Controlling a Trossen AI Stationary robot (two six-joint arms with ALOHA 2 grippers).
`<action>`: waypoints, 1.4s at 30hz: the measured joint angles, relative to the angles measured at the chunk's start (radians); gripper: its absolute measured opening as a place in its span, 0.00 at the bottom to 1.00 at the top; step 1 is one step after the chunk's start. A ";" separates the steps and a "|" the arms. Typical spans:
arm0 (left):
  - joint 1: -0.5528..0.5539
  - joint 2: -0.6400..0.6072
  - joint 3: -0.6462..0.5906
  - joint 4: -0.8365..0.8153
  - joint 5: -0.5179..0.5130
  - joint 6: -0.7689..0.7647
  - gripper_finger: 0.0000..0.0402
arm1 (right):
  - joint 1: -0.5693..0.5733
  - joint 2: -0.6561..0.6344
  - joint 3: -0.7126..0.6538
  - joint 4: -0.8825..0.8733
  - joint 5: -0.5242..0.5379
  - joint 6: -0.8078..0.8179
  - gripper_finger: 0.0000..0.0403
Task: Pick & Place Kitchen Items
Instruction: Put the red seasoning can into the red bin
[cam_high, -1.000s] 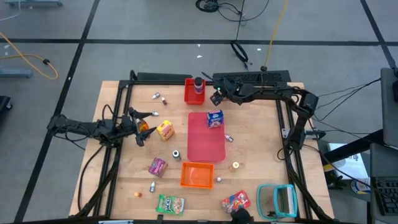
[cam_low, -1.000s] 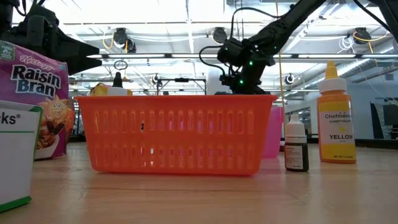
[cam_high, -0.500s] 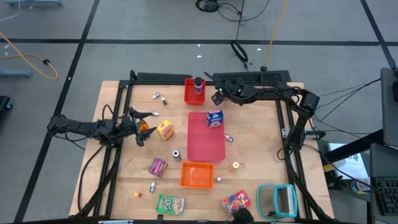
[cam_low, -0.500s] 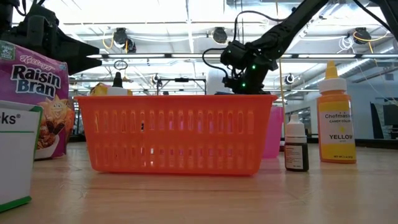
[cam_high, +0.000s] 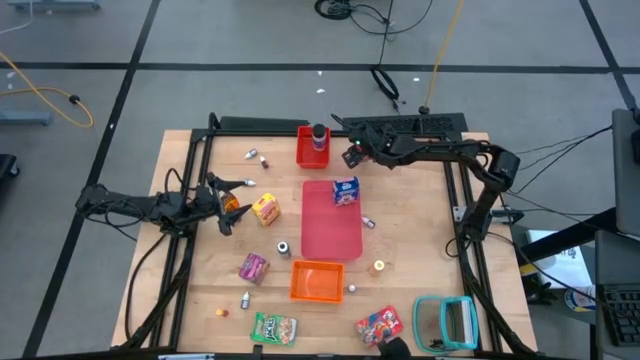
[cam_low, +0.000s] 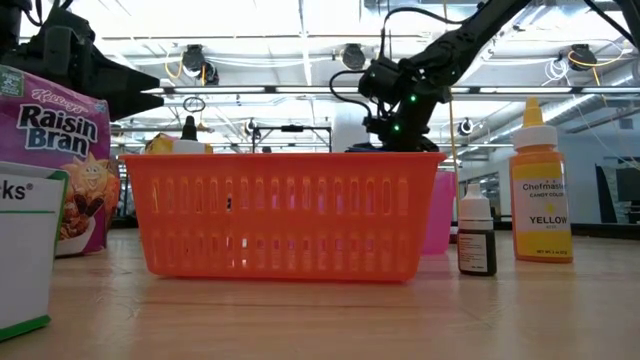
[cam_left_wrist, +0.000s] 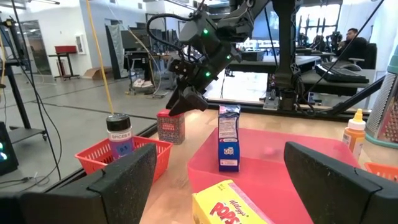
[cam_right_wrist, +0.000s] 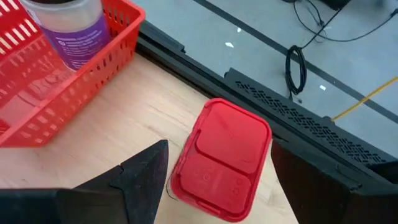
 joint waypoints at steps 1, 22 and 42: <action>0.000 0.000 0.000 0.000 0.000 -0.001 0.87 | 0.000 0.000 0.000 -0.003 0.005 0.007 0.69; 0.000 0.000 0.000 -0.001 0.000 -0.003 0.88 | 0.009 0.000 -0.128 0.168 0.018 0.131 0.69; 0.000 0.000 0.000 -0.001 0.000 -0.002 0.87 | -0.014 0.000 -0.233 0.324 0.003 0.201 0.58</action>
